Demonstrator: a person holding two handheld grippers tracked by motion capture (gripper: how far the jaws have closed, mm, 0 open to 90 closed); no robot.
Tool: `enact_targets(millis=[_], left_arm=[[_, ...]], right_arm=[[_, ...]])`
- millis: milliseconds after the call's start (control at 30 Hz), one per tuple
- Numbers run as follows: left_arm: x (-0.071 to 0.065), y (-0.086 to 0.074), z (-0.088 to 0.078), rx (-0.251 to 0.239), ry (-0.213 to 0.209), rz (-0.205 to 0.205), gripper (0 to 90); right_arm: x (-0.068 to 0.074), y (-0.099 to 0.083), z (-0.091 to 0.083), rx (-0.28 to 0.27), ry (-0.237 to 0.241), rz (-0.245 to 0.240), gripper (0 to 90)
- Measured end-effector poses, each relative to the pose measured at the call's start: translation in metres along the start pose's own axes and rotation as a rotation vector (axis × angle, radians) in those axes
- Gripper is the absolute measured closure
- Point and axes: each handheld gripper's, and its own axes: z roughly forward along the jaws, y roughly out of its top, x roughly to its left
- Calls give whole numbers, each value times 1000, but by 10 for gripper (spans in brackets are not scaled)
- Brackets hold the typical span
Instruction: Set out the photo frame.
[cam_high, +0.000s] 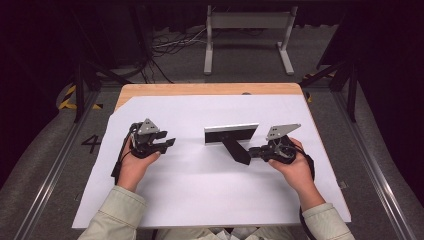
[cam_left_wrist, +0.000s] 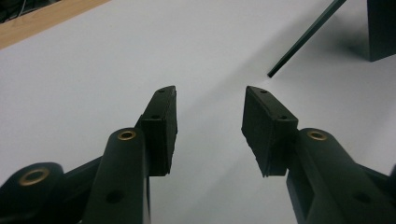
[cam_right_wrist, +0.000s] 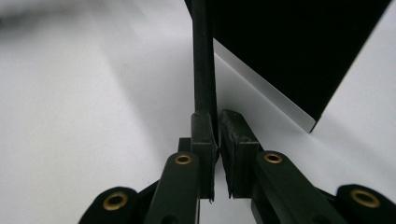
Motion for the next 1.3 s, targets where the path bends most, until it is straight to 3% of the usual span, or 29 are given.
enact_targets(millis=[300, 500, 733, 900, 1033, 1133, 1300], left_arm=[[-6, 11, 7, 19, -35, 9, 623], [-5, 14, 15, 17, -54, -42, 709], [-8, 17, 17, -26, -49, -27, 776], [-8, 17, 16, -60, -51, -18, 760], [-8, 15, 18, -65, -50, -9, 714], [-9, 13, 20, -65, -53, -23, 706], [-11, 13, 22, -65, -60, -13, 708]], right_arm=[[1, -4, -25, -50, -57, 13, 874], [-2, -8, -40, -63, -91, 31, 900], [-4, -13, -57, -93, -147, 47, 900], [-6, -17, -64, -132, -201, 41, 900], [-10, -21, -72, -202, -263, 50, 861], [-12, -22, -74, -217, -276, 70, 841], [-14, -24, -76, -256, -313, 97, 807]])
